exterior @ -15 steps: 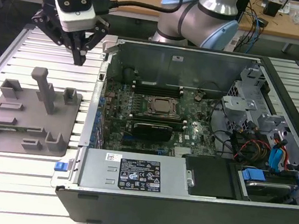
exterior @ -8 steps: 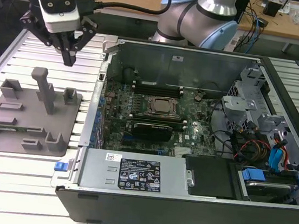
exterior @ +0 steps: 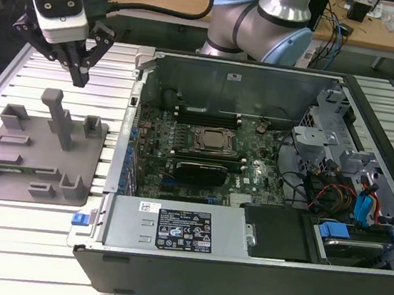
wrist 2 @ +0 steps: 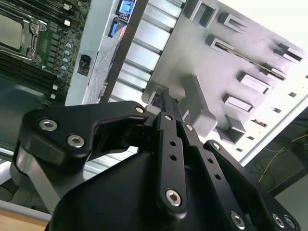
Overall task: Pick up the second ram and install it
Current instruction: 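Reach for the second ram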
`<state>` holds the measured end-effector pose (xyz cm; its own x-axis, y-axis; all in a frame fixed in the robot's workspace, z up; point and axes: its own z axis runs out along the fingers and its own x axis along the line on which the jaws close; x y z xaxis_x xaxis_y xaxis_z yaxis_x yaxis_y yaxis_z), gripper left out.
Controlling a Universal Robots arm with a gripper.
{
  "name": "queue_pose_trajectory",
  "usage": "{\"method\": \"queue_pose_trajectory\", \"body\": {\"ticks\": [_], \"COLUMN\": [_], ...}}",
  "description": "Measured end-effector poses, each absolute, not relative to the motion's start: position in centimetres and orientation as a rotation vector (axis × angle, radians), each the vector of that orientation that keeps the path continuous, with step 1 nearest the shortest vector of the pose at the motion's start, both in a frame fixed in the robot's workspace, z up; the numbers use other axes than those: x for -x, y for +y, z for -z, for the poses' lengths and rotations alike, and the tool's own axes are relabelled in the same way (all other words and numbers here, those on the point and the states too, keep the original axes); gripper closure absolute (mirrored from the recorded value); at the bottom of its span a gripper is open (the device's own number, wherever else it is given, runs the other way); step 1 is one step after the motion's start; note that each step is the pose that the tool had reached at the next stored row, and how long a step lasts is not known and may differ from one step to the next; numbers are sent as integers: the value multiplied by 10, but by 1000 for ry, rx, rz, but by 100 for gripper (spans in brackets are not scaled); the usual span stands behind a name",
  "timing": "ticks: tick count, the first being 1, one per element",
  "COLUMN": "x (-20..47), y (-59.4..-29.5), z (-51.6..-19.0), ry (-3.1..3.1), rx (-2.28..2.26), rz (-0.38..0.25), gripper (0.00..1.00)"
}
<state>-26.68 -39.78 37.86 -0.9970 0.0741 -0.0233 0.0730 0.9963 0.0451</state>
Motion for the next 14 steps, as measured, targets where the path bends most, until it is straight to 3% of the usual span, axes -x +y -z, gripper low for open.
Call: {"method": "queue_pose_trajectory", "body": {"ticks": [14], "x": [285], "y": [-398], "z": [-376], "ry": [3114], "rx": [-114], "rz": [-69], "gripper": [92]}}
